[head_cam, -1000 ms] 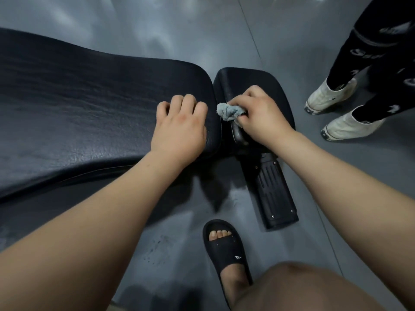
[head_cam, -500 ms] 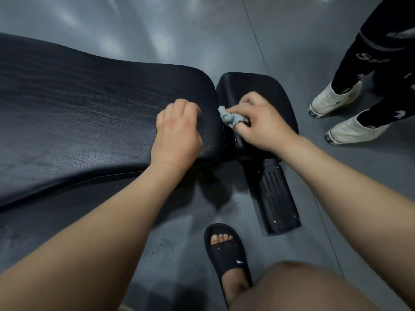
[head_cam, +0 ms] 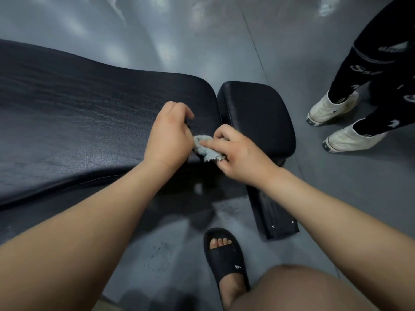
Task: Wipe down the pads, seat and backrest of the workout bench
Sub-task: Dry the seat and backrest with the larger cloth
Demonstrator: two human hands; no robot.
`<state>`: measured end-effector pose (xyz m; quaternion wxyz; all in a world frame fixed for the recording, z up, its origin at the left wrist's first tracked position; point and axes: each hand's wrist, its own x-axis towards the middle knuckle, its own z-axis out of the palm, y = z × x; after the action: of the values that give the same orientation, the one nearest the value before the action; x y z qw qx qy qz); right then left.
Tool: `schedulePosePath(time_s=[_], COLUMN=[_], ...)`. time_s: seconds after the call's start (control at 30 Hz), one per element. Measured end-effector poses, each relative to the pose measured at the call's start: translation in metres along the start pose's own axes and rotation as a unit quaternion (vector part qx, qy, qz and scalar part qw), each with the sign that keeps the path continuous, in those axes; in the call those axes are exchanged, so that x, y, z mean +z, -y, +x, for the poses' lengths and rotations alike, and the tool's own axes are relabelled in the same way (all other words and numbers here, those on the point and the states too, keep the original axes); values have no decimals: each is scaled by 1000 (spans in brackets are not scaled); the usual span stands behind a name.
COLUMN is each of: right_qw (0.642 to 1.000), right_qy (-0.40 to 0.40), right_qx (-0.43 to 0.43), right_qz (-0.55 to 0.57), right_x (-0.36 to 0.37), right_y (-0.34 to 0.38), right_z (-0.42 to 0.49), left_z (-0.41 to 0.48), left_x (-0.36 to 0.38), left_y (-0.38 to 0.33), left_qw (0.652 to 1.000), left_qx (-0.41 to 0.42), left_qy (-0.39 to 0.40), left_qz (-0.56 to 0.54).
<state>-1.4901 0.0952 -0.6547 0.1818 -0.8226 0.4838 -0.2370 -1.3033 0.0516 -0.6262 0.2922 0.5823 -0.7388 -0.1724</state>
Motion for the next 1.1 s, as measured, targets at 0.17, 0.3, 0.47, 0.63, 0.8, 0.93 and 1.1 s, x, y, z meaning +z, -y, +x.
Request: schedulePosePath(time_s=[0.17, 0.3, 0.47, 0.63, 0.8, 0.93, 1.1], right_qw=[996, 999, 990, 997, 998, 990, 999], right_qy=[-38, -22, 62, 37, 48, 97, -29], right_qx=[87, 38, -120, -71, -49, -98, 15], right_qz=[-5, -12, 31, -1, -12, 6, -20], right_x=[-2, 14, 25, 20, 22, 2, -35], right_y=[-18, 5, 39, 24, 31, 26, -25], right_z=[78, 96, 58, 121, 136, 76, 16], left_z=[-1, 0, 6, 7, 4, 9, 15], left_x=[-32, -52, -65, -68, -69, -59, -21], left_y=[23, 36, 43, 45, 45, 35, 5], left_qw=[993, 984, 981, 979, 978, 981, 991], left_qx=[-29, -63, -93, -121, -138, -130, -64], left_qy=[-6, -35, -55, -59, -52, -46, -9], left_qz=[116, 161, 159, 155, 151, 139, 116])
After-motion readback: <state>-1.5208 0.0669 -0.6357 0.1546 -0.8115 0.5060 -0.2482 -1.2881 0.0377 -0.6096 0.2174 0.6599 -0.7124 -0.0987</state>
